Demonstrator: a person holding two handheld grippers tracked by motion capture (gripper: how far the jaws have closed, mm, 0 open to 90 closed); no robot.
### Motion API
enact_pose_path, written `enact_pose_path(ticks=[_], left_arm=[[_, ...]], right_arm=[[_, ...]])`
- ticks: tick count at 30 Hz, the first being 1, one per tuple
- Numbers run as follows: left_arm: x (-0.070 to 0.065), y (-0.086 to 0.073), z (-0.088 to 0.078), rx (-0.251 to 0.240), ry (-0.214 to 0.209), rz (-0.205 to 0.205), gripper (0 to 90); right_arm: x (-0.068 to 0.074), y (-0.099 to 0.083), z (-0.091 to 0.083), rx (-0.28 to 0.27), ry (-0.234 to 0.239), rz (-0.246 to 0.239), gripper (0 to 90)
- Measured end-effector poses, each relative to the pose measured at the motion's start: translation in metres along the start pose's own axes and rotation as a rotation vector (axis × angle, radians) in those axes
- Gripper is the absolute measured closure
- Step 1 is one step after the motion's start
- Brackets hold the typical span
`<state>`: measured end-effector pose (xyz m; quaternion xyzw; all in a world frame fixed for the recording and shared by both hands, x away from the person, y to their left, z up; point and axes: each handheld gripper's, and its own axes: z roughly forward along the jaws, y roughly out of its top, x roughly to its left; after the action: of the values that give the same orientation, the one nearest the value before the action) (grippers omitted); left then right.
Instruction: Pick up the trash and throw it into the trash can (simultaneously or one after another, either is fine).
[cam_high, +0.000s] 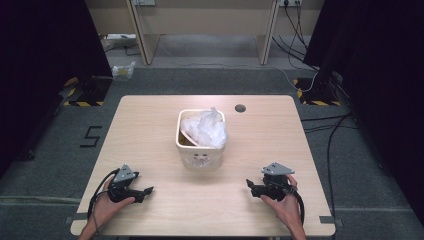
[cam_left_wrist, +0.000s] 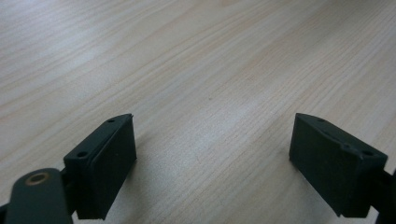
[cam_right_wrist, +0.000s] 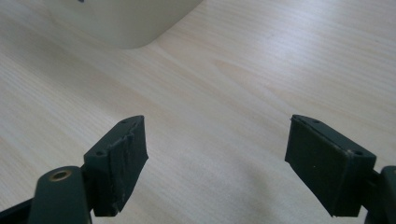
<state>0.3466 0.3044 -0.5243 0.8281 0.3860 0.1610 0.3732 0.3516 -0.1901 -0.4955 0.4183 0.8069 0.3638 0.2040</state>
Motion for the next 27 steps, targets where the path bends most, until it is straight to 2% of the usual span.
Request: enact_pose_path(ticks=[8, 11, 19, 27], left_arm=[[0.0, 0.0, 0.0, -0.001, 0.001, -0.001, 13.6], [0.0, 0.0, 0.0, 0.0, 0.0, 0.0, 13.7], [0.0, 0.0, 0.0, 0.0, 0.0, 0.0, 13.7], [0.0, 0.0, 0.0, 0.0, 0.0, 0.0, 13.6]], right_arm=[[0.006, -0.013, 0.005, 0.02, 0.003, -0.001, 20.0], [0.008, -0.019, 0.005, 0.037, 0.015, 0.013, 19.7], [0.013, -0.028, 0.0, 0.052, -0.006, 0.015, 15.4], [0.015, -0.028, -0.001, 0.058, -0.025, 0.031, 14.0]])
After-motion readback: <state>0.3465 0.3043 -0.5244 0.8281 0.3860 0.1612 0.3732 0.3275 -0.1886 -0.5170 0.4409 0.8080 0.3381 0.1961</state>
